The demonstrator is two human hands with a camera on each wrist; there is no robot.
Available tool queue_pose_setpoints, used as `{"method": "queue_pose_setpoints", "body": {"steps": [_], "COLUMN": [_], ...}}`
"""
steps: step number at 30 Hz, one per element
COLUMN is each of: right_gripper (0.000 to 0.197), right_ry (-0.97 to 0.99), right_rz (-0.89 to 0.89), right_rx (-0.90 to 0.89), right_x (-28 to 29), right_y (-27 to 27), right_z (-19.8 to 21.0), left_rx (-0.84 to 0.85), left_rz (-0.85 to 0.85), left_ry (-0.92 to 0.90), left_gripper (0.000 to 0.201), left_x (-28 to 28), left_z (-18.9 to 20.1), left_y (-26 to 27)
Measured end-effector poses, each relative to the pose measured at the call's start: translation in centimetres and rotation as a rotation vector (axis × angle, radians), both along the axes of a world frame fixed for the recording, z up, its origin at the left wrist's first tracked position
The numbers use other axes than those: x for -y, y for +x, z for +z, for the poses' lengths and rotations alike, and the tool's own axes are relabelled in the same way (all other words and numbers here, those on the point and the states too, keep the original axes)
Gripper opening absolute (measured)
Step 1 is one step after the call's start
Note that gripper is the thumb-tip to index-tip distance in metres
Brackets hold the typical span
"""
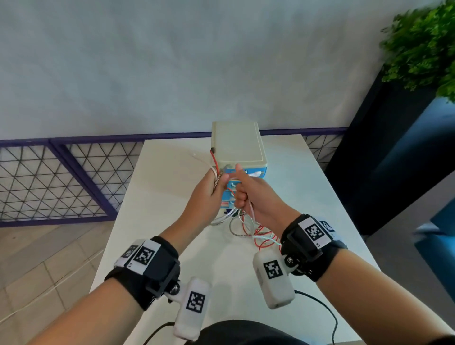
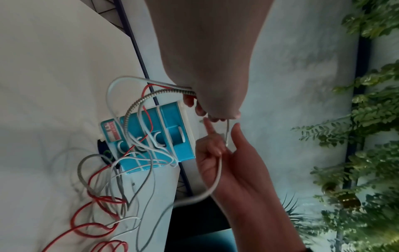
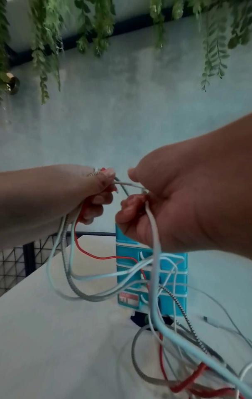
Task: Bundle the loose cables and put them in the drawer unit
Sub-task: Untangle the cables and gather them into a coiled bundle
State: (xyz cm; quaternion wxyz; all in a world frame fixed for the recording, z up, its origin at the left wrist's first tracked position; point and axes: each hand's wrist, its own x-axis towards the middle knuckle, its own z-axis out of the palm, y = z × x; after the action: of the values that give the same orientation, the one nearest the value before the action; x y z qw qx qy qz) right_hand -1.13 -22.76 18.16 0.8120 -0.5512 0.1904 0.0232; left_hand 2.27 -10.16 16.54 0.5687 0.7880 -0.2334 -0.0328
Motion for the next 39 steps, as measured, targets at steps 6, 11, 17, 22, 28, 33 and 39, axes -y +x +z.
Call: {"method": "queue_pose_setpoints", "body": {"steps": [6, 11, 17, 22, 28, 33, 39], "right_gripper": [0.046, 0.025, 0.053, 0.031, 0.033, 0.039, 0.033], "right_ry": [-0.151, -0.391, -0.793, -0.965, -0.535, -0.231, -0.278], "right_rz": [0.058, 0.259, 0.219, 0.493, 0.226, 0.249, 0.384], "right_rx": [-0.034, 0.036, -0.060, -0.107, 0.060, 0.160, 0.116], "right_x": [1.0, 1.6, 1.3, 2.2, 2.7, 2.6, 1.3], "right_y": [0.9, 0.9, 1.3, 0.5, 0.7, 0.1, -0.9], "right_z": [1.5, 1.5, 0.6, -0.1, -1.0, 0.3, 0.9], "left_rx": [0.020, 0.063, 0.335, 0.713, 0.199, -0.197, -0.393], "left_rz": [-0.337, -0.443, -0.309, -0.231, -0.397, -0.105, -0.105], "left_ry": [0.140, 0.341, 0.454, 0.744, 0.369, -0.012, -0.176], "left_gripper": [0.025, 0.021, 0.027, 0.017, 0.035, 0.037, 0.094], "left_x": [0.4, 0.2, 0.4, 0.6, -0.1, 0.4, 2.6], "left_z": [-0.9, -0.2, 0.0, -2.3, -1.7, 0.3, 1.8], "left_y": [-2.3, -2.8, -3.1, -2.6, -1.2, 0.6, 2.0]}}
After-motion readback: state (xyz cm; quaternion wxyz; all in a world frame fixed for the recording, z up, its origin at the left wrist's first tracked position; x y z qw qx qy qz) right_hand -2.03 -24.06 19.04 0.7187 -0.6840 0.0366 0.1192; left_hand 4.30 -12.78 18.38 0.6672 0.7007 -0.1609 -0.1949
